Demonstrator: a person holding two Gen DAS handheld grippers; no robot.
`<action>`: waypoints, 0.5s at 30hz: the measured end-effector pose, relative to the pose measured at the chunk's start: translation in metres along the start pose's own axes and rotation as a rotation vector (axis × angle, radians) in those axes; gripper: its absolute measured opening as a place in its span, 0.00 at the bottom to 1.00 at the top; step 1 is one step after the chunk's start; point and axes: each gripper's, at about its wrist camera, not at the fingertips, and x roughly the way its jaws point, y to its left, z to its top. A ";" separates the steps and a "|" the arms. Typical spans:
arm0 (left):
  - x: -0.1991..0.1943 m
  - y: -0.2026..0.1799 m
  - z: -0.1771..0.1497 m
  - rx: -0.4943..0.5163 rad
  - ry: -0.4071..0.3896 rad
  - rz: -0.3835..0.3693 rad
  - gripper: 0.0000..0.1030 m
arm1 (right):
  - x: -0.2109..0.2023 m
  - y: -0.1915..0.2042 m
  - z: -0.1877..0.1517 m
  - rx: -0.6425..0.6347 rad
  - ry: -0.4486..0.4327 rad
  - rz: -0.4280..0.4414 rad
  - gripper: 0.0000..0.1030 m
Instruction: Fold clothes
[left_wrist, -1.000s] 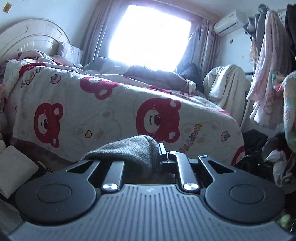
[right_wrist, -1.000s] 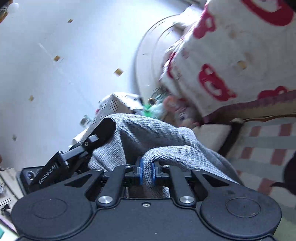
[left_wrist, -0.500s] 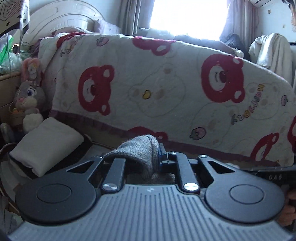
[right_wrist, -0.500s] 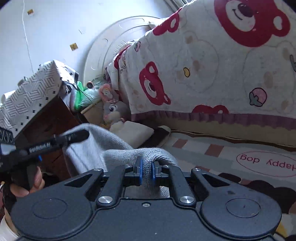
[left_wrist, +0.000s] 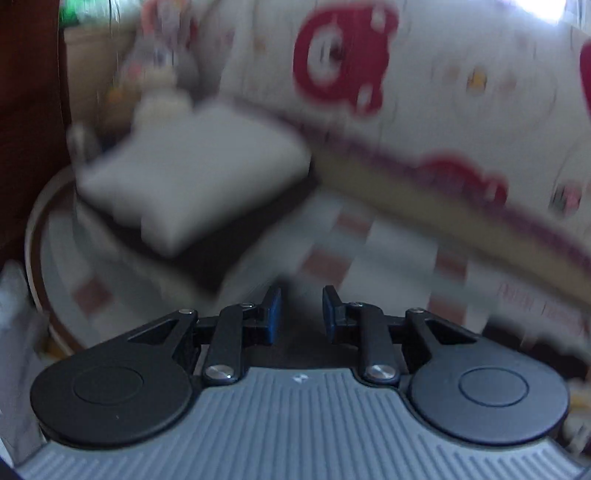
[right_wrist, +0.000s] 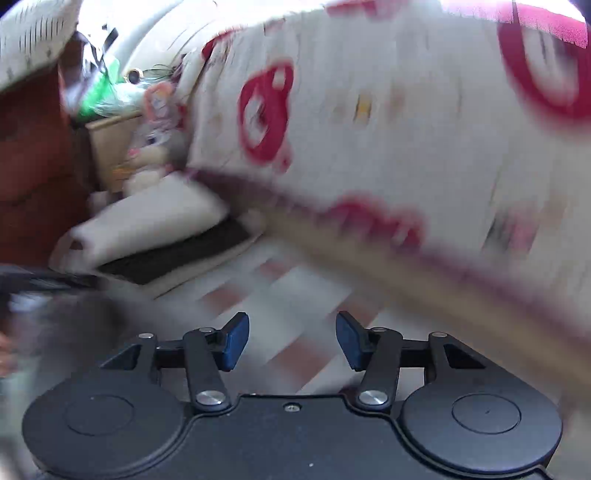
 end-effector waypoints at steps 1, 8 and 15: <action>0.008 0.007 -0.013 -0.011 0.040 -0.001 0.23 | 0.000 -0.008 -0.017 0.052 0.050 0.041 0.56; 0.029 0.019 -0.031 -0.092 0.123 -0.039 0.35 | 0.009 -0.033 -0.103 0.327 0.286 0.197 0.56; 0.034 -0.001 -0.042 0.040 0.112 0.085 0.46 | 0.042 -0.024 -0.128 0.383 0.294 0.166 0.63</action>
